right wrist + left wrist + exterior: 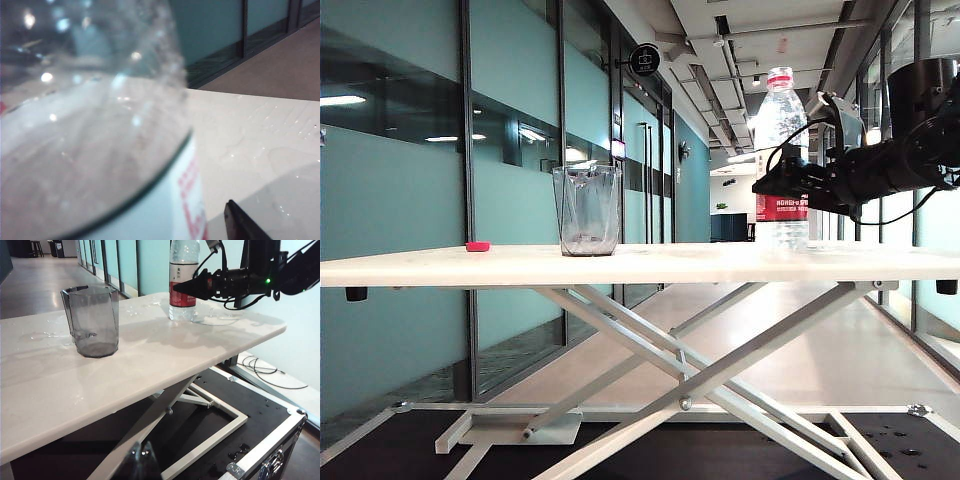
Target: Pick up the mineral water bottle on the table and pour water into the mug until it's half full.
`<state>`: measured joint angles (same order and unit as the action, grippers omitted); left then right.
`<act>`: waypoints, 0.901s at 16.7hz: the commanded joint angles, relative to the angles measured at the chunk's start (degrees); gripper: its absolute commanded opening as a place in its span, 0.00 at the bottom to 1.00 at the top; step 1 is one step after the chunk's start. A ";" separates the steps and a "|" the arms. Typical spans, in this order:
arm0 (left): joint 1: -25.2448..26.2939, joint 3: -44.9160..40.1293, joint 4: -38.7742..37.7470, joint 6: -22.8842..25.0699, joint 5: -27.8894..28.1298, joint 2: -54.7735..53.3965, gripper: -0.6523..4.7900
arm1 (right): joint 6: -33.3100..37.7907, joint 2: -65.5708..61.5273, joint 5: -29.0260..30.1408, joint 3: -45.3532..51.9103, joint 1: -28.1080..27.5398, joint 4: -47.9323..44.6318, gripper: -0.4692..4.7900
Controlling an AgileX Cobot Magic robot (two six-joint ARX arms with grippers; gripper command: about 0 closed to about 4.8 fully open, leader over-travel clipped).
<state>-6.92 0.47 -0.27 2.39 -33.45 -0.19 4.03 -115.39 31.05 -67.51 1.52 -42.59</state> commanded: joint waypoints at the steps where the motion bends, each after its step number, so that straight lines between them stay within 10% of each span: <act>1: -0.07 0.11 -0.59 0.66 -0.24 -0.02 0.11 | -0.28 0.20 -0.28 -0.15 0.83 -1.44 1.00; 15: -0.07 0.11 -1.01 0.63 -0.26 -0.02 0.11 | -1.46 0.22 -3.93 -0.13 1.53 -2.69 1.00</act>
<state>-6.92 0.47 -1.52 2.98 -33.45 -0.19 2.70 -115.39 26.98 -67.51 3.05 -44.16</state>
